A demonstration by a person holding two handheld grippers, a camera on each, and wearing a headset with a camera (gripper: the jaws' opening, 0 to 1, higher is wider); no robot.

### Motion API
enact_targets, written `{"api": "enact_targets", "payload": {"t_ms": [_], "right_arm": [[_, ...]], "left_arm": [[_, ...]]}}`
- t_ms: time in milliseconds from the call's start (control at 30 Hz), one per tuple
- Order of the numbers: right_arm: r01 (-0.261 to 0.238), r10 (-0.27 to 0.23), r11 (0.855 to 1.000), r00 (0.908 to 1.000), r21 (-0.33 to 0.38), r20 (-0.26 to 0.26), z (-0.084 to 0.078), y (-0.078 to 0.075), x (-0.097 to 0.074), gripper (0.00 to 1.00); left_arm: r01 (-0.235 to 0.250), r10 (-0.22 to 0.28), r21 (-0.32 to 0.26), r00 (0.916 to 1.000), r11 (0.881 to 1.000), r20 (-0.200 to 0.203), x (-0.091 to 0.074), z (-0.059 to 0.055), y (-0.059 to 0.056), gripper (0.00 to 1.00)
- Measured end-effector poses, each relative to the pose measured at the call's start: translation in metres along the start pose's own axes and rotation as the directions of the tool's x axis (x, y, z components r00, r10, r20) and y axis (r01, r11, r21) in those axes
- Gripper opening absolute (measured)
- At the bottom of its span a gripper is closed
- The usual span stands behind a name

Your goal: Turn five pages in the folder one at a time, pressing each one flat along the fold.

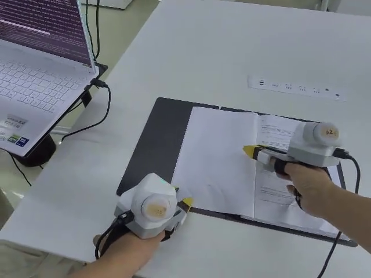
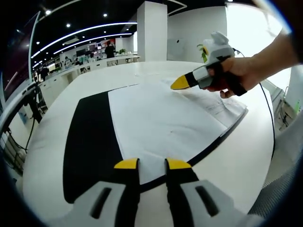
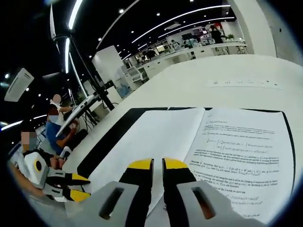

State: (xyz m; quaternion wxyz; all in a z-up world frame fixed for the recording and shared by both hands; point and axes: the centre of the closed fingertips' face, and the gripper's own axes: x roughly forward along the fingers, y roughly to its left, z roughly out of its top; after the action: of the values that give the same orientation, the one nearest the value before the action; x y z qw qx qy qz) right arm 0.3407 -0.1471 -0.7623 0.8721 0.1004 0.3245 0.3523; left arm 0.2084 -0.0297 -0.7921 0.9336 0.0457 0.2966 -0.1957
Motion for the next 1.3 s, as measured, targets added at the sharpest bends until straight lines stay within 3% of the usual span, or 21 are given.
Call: {"api": "enact_targets", "payload": {"t_ms": [400,733,900,967,1300], "right_arm": [[0.026,-0.026,1.000,0.9997,-0.006,0.000,0.006,-0.015,0.005,0.00],[0.068,-0.068,0.998,0.9974,0.008,0.023,0.024,-0.038,0.021,0.00],[0.088,-0.088,0.996,0.9951,0.014,0.045,0.034,-0.041,0.026,0.00],[0.096,-0.097,0.995,0.9937,0.017,0.056,0.038,-0.050,0.033,0.00],[0.135,-0.137,0.990,0.9850,0.029,0.104,0.055,-0.056,0.043,0.00]], "left_arm": [[-0.011,0.011,-0.010,0.9999,1.000,0.010,-0.001,0.000,0.000,0.20],[-0.018,0.019,-0.034,0.9995,0.999,0.024,-0.001,0.000,0.000,0.20],[-0.023,0.024,-0.029,0.9995,0.999,0.022,-0.001,0.000,0.000,0.19],[-0.024,0.025,-0.029,0.9994,0.999,0.022,-0.001,0.000,0.000,0.19],[-0.027,0.027,-0.032,0.9992,0.999,0.030,-0.002,0.000,0.000,0.19]]}}
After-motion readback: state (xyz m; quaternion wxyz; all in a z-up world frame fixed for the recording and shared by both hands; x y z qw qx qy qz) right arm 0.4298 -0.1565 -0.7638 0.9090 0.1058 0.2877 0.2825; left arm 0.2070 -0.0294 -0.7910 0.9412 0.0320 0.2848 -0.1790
